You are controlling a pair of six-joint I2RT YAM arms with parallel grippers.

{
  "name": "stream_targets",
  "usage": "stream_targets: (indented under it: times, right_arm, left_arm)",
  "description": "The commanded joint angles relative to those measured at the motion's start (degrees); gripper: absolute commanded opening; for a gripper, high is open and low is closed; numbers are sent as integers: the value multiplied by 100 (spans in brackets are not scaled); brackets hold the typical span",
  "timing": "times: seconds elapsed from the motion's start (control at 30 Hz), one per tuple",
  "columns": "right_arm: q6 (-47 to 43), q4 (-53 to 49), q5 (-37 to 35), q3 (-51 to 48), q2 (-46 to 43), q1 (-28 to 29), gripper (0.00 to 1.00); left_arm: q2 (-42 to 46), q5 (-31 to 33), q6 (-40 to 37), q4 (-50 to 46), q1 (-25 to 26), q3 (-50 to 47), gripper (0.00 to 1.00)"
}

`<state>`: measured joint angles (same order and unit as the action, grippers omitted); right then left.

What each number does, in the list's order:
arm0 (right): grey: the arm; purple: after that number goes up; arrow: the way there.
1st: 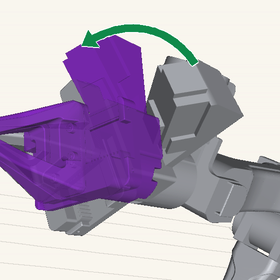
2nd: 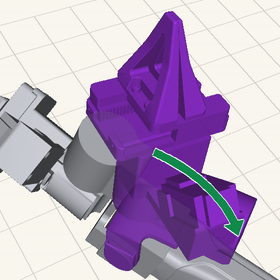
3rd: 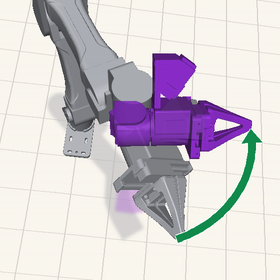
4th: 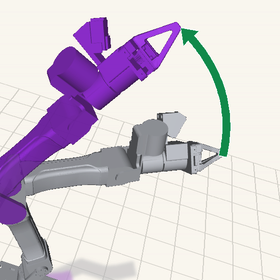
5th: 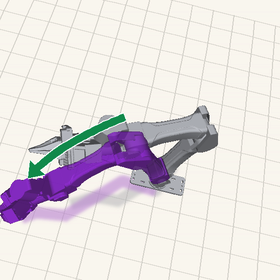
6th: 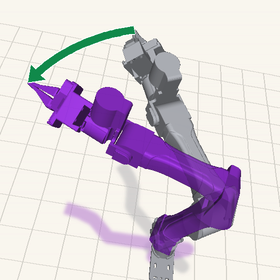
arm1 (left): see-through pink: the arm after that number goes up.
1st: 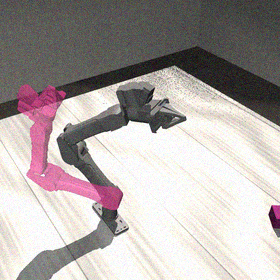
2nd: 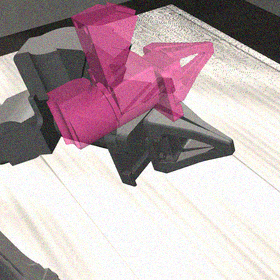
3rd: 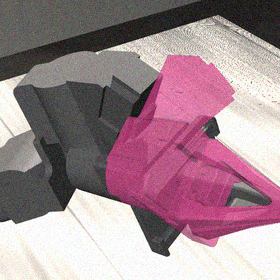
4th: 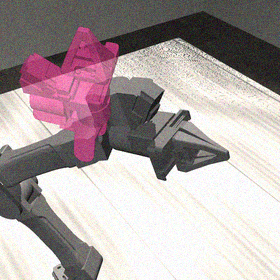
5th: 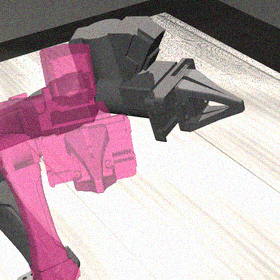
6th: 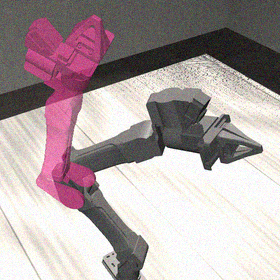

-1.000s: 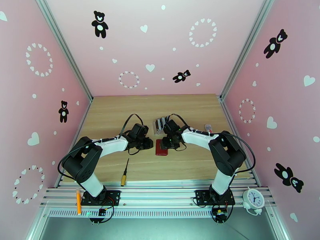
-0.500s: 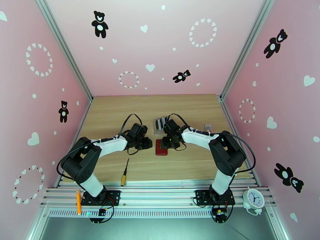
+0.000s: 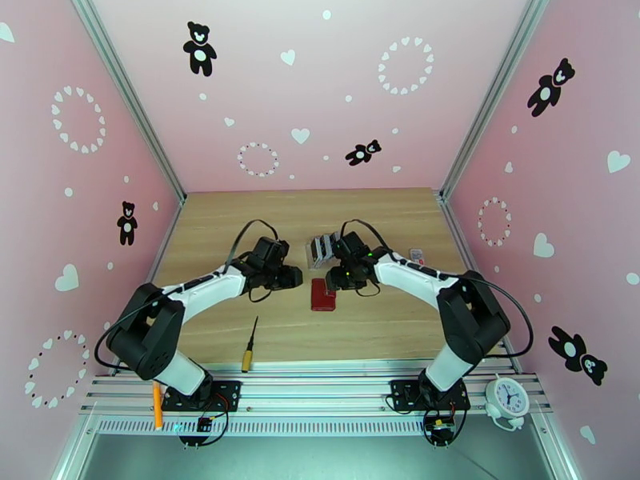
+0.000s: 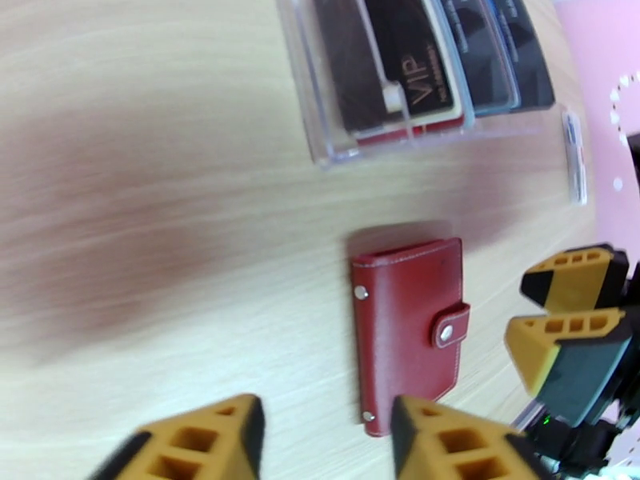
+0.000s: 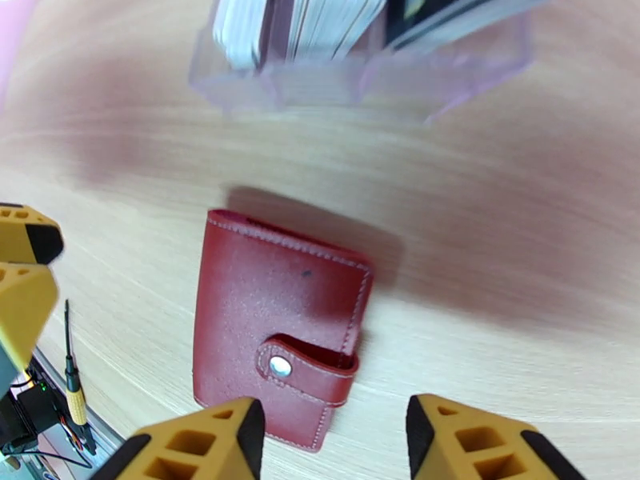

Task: Put the credit cards into the card holder

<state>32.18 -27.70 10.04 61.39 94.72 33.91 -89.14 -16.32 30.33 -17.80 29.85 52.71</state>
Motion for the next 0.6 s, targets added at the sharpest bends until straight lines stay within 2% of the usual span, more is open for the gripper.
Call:
stream_targets:
  times: [0.0, 0.27, 0.37, 0.57]
  right_arm:
    - [-228, -127, -64, 177, -360, -147, 53]
    - [-438, -371, -22, 422, -733, -502, 57]
    - [-498, -425, -58, 489, -894, -594, 71]
    - [-577, -548, -159, 639, -1162, -811, 85]
  left_arm:
    - [273, 233, -208, -342, -133, 286, 63]
    - [449, 449, -332, -592, -277, 642, 79]
    - [499, 492, -334, -658, -327, 755, 84]
    - [568, 536, -428, -837, -496, 1016, 95]
